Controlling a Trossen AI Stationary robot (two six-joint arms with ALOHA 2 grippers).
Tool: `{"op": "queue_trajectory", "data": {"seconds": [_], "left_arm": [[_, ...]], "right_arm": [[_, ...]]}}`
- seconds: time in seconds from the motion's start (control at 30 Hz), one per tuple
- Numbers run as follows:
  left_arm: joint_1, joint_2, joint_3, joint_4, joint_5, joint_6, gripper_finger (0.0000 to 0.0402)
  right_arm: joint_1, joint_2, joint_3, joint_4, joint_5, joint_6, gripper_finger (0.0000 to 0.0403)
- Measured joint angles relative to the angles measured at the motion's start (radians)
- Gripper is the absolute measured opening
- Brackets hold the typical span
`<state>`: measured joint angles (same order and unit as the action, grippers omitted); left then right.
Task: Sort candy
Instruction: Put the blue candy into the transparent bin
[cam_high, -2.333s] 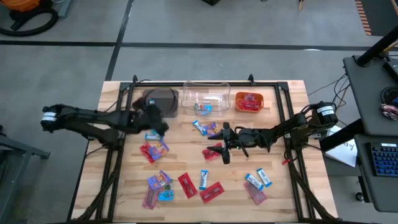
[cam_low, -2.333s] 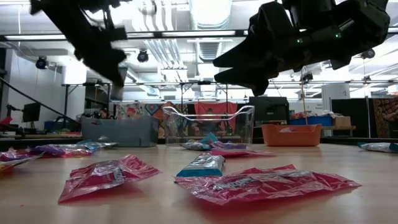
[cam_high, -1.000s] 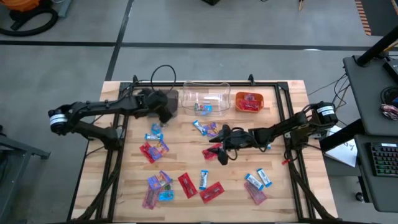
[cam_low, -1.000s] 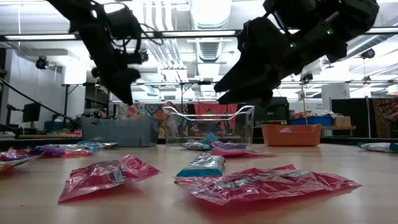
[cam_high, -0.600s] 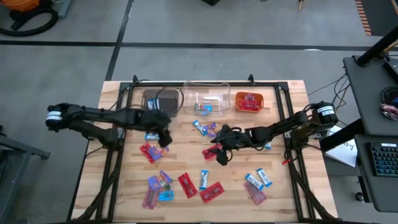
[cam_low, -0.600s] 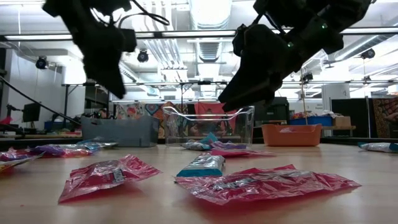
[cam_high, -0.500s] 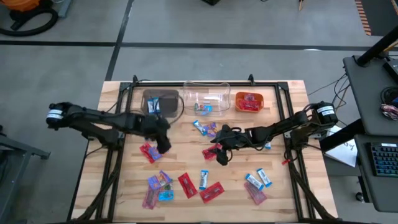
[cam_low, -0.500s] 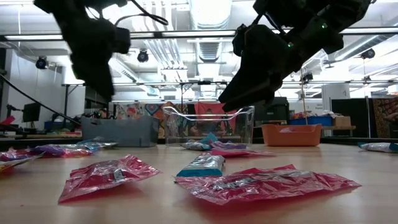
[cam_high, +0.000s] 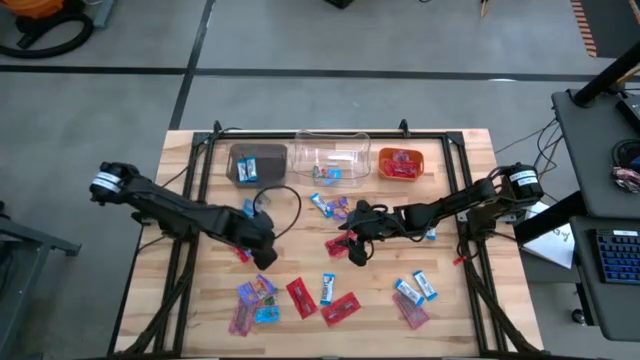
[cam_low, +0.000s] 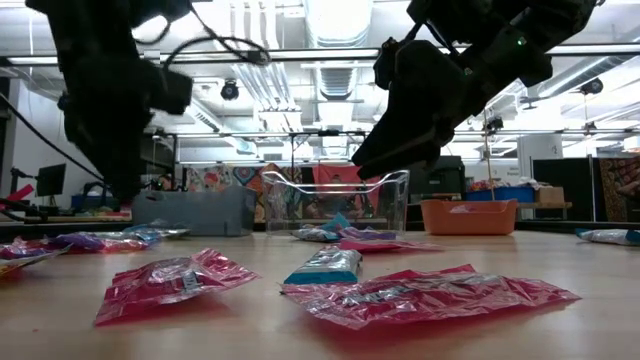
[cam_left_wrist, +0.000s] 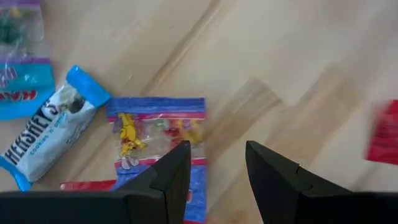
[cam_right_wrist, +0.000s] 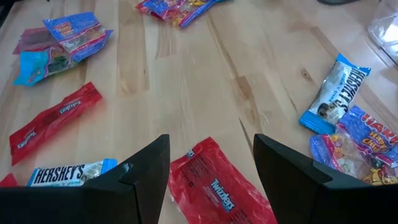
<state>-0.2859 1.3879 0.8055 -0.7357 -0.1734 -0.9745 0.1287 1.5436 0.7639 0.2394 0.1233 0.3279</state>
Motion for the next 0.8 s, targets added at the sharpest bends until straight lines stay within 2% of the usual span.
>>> {"op": "queue_trajectory", "data": {"seconds": [0.27,0.57,0.8], "left_arm": [[0.0,0.112,0.0,0.004,-0.03,-0.031,0.0137],[0.0,0.174,0.0,0.021,-0.052,-0.031,0.0137],[0.0,0.212,0.0,0.029,-0.057,-0.031,0.0103]], "right_arm": [[0.0,0.0,0.0,0.0,-0.001,0.002,0.0219],[0.0,0.0,0.0,0.002,-0.002,0.003,0.0219],[0.0,0.0,0.0,0.003,-0.002,0.003,0.0219]]}}
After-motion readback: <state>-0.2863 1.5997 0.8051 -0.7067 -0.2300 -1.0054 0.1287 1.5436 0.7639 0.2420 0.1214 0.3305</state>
